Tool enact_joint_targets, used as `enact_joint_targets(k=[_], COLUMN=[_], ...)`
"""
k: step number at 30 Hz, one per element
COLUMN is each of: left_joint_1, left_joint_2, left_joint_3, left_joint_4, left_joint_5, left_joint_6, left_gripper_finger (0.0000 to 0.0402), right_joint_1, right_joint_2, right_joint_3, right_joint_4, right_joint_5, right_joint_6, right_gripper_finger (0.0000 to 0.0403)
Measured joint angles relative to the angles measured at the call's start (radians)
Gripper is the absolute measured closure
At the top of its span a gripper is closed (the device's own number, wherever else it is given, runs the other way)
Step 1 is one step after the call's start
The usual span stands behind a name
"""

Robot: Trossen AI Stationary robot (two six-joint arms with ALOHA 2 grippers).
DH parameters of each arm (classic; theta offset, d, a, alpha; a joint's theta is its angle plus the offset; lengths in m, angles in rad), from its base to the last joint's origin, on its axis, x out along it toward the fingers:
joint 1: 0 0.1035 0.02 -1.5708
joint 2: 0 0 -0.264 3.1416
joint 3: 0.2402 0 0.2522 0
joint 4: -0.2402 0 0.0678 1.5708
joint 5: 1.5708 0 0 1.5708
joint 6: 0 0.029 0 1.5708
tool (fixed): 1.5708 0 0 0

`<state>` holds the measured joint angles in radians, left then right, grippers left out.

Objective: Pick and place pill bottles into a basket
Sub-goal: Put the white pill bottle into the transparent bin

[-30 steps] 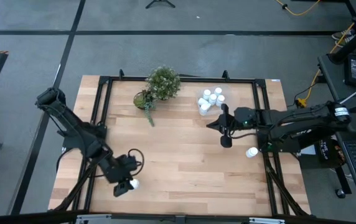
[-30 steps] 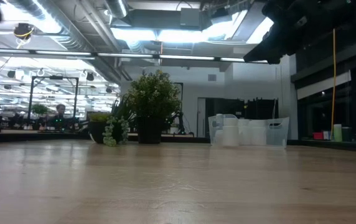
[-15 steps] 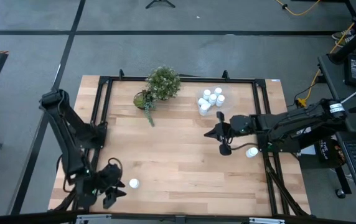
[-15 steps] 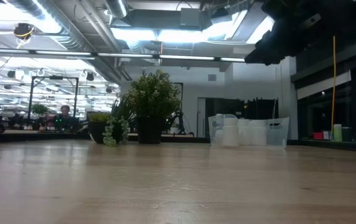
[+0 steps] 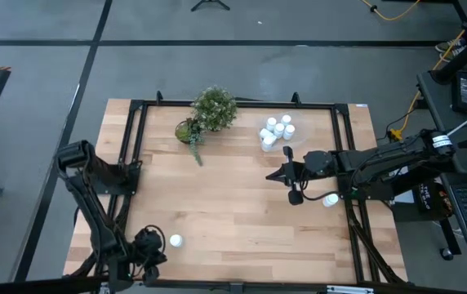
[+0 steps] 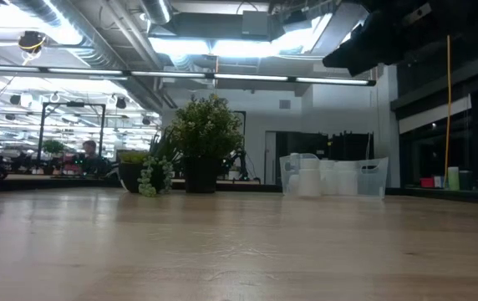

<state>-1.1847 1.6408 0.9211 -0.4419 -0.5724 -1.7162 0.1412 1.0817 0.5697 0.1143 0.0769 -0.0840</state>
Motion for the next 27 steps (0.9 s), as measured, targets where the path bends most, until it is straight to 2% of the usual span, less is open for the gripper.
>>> enact_joint_targets(k=[4, 8, 15, 20, 27], left_joint_1=[0.000, 0.000, 0.003, 0.004, 0.003], left_joint_2=[0.033, 0.063, 0.112, 0.148, 0.176], left_joint_3=[0.003, 0.003, 0.003, 0.003, 0.006], left_joint_4=[0.014, 0.016, 0.020, 0.018, 0.023], left_joint_5=[-0.016, -0.013, -0.009, -0.010, -0.025], left_joint_6=[0.020, 0.062, 0.023, -0.018, -0.028], left_gripper_finger=[0.0395, 0.0397, 0.0393, 0.0366, 0.0290], right_joint_1=[0.000, 0.000, 0.000, 0.000, 0.000], right_joint_2=[0.000, 0.000, 0.000, 0.000, 0.000], right_joint_3=[0.000, 0.000, 0.000, 0.000, 0.000], right_joint_4=[0.004, 0.010, 0.010, 0.013, 0.022], right_joint_5=[0.000, 0.000, 0.000, 0.000, 0.000], right_joint_6=[0.000, 0.000, 0.003, 0.004, 0.044], right_gripper_finger=[0.0398, 0.0398, 0.0398, 0.0398, 0.0398])
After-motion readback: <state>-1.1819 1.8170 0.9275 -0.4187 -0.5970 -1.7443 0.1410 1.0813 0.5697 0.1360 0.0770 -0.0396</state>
